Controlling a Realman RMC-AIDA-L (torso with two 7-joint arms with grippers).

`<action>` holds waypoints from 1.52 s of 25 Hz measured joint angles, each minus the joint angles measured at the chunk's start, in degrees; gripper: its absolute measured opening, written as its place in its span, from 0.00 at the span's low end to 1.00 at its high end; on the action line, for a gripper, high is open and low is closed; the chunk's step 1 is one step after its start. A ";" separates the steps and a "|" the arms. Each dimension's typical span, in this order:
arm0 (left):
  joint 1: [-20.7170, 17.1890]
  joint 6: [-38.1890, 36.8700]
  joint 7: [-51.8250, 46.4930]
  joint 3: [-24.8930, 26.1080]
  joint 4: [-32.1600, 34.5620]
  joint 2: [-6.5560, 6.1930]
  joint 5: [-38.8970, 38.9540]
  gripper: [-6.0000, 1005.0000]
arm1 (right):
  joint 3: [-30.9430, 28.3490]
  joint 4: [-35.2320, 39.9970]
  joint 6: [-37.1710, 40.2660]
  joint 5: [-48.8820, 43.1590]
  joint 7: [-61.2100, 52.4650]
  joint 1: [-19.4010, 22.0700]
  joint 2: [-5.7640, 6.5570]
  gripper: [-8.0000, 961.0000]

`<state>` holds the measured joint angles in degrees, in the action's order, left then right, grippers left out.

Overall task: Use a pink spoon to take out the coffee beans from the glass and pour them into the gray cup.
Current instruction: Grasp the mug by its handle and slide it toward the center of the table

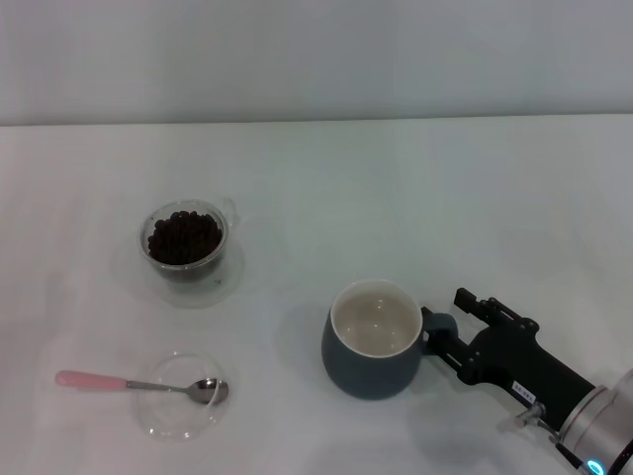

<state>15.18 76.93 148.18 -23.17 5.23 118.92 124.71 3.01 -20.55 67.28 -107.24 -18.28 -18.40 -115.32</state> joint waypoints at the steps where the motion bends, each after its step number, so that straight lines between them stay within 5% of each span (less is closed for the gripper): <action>1: 0.00 0.00 0.00 0.00 0.00 0.00 0.00 0.70 | -0.17 -0.05 -0.06 0.10 0.00 0.03 -0.03 0.74; 12: -0.02 0.53 0.00 -0.24 -0.14 0.00 -0.10 0.70 | -2.06 -0.36 -3.40 0.80 -0.17 0.06 -0.10 0.76; 18: -0.12 0.58 0.00 -0.28 -0.14 0.00 -0.22 0.70 | -0.16 0.05 -0.01 0.30 -1.76 0.83 0.04 0.92; 30: 0.31 0.59 0.00 -0.29 -0.12 0.00 -0.26 0.70 | 9.23 4.08 5.07 0.25 -9.31 0.97 0.42 0.91; 38: 0.30 0.26 0.00 -0.23 0.13 0.00 -0.14 0.70 | 10.15 9.05 10.54 0.69 -14.13 3.65 0.54 0.91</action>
<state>15.48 77.19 148.18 -23.40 5.36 118.91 124.56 13.16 -11.51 77.82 -106.55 -32.41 -14.75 -114.78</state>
